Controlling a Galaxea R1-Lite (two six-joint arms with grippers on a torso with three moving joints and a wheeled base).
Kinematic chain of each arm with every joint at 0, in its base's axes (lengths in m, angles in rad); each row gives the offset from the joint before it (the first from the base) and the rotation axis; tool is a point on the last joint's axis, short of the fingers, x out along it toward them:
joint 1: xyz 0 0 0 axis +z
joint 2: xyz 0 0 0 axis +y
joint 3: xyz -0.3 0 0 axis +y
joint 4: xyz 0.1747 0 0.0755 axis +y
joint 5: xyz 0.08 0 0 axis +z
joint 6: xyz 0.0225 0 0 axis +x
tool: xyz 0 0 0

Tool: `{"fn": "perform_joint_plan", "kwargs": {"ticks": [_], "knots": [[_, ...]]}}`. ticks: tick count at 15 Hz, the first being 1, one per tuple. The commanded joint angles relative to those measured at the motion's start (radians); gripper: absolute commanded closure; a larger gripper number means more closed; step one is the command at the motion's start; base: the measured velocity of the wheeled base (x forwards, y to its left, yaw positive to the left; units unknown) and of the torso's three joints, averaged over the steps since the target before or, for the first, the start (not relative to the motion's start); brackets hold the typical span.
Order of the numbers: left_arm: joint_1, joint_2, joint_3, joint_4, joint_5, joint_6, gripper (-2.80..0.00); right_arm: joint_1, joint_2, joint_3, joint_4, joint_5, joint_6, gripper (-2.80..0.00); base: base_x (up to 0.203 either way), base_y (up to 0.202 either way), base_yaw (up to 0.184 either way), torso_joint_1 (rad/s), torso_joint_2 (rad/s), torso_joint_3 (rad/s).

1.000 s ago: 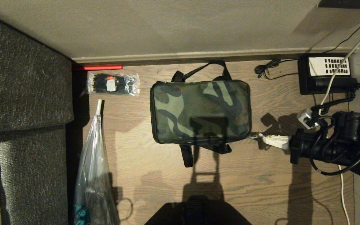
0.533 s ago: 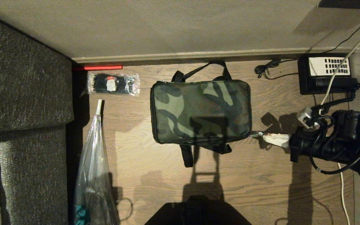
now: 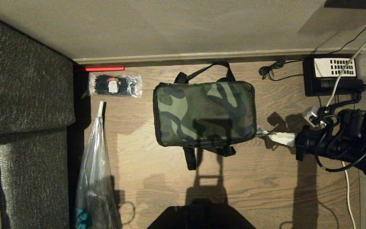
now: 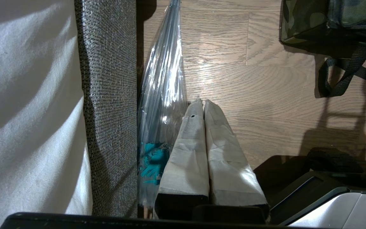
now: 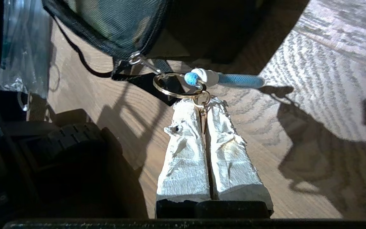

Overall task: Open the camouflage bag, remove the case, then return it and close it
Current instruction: Open the top of the storage box

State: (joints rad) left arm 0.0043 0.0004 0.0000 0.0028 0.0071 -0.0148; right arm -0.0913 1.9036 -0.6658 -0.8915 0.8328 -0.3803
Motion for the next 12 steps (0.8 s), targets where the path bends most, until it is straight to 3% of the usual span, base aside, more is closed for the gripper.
{"fn": "perform_joint_plan", "kwargs": {"ticks": [1, 12], "knots": [[0.0, 0.0, 0.003, 0.0, 0.001, -0.001, 0.0, -0.001, 0.011, -0.015, -0.004, 0.003, 0.0, 0.0, 0.0, 0.0, 0.0, 0.0, 0.0, 0.0], [0.0, 0.0, 0.003, 0.0, 0.001, -0.001, 0.0, 0.008, 0.007, -0.169, 0.06, 0.003, 0.043, 0.0, 0.0, 0.0, 0.0, 0.0, 0.0, 0.0]]}}
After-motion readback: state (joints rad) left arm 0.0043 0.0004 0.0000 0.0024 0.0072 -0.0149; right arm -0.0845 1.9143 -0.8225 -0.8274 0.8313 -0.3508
